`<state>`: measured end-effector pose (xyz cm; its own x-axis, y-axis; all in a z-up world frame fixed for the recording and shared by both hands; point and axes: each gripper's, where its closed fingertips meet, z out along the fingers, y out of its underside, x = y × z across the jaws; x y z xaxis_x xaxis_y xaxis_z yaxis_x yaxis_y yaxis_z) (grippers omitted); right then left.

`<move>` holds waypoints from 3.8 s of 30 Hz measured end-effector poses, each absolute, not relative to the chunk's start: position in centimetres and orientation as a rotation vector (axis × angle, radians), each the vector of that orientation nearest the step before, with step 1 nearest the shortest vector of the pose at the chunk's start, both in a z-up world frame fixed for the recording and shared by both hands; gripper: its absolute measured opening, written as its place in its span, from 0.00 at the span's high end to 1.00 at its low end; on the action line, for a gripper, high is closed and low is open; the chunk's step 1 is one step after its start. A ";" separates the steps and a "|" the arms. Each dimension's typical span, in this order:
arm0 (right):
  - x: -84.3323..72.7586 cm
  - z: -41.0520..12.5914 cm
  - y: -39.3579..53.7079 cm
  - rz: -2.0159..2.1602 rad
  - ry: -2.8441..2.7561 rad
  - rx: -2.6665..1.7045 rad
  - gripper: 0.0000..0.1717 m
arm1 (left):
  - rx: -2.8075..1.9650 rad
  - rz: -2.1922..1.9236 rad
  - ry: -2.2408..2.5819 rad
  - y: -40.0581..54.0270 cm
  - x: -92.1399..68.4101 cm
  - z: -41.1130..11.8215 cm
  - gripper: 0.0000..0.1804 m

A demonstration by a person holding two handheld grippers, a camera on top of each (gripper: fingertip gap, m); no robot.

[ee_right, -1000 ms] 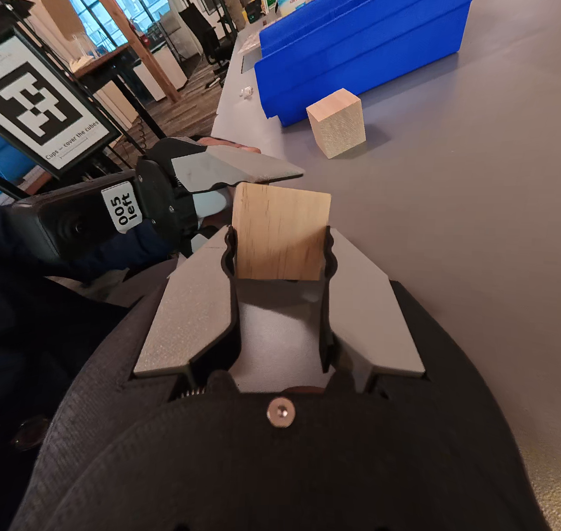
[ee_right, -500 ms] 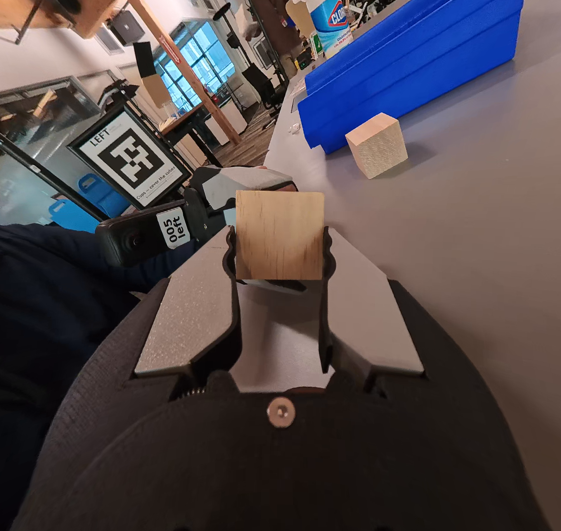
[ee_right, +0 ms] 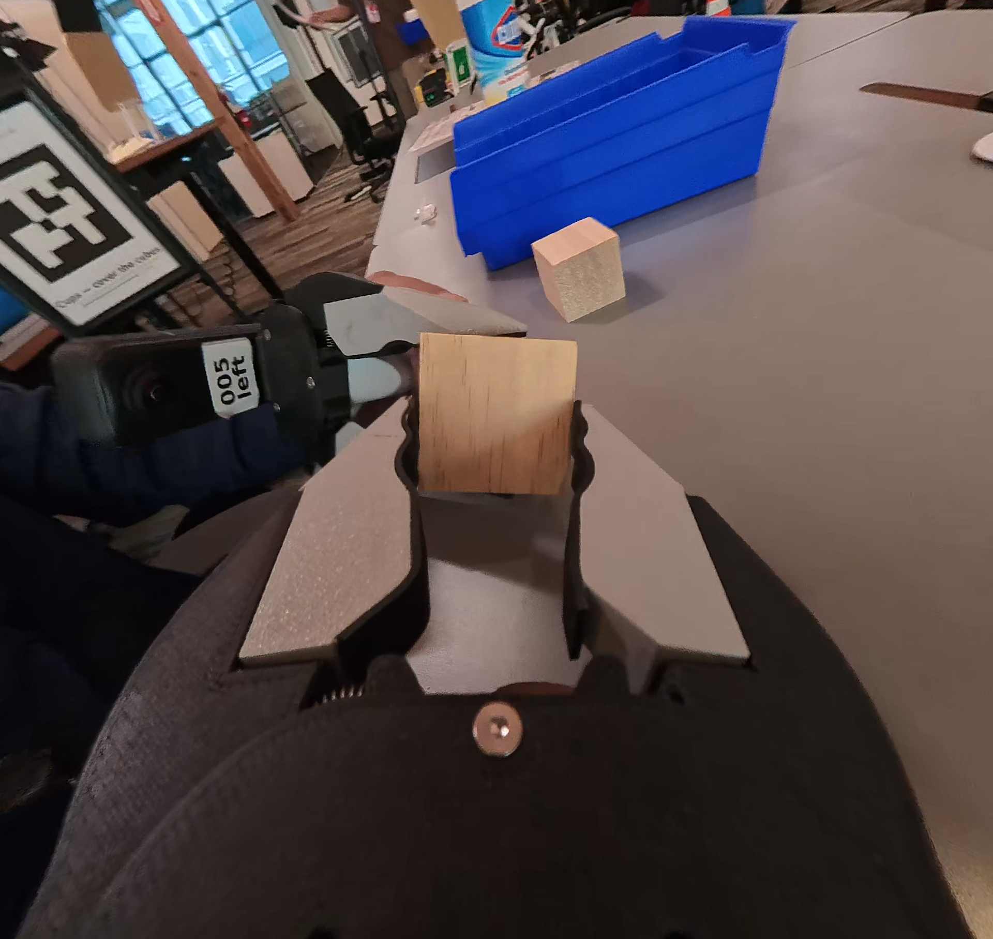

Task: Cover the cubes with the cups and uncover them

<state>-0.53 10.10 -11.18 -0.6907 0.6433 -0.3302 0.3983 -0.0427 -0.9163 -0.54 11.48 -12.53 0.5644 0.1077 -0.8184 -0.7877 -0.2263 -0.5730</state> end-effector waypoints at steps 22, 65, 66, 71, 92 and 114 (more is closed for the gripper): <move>16.5 -11.7 45.6 0.451 -1.332 -1.927 0.69 | -1.643 0.929 0.696 11.5 0.0 -14.4 1.00; 10.7 -2.9 33.4 0.951 -1.276 -1.482 0.73 | -1.751 0.883 0.617 11.8 -1.9 -15.8 1.00; 10.6 -3.0 32.2 0.948 -1.303 -1.441 0.72 | -1.752 0.881 0.595 11.8 -2.1 -15.6 1.00; 6.2 -7.0 21.3 1.077 -1.634 -1.259 0.66 | -1.728 0.872 0.350 10.8 -4.2 -13.5 0.91; -1.3 -13.1 19.7 0.864 -1.679 -1.091 0.71 | -2.113 0.361 -0.961 -0.3 -17.7 -20.2 0.57; 1.3 -11.6 9.7 2.232 -1.937 -1.340 0.58 | -1.614 0.634 0.599 9.6 1.9 -12.1 0.67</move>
<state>1.31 9.71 -11.64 -0.6546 0.4205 -0.6283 0.5628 -0.2839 -0.7763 1.92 9.60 -12.10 0.7151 -0.0290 -0.6984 -0.6957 -0.1262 -0.7071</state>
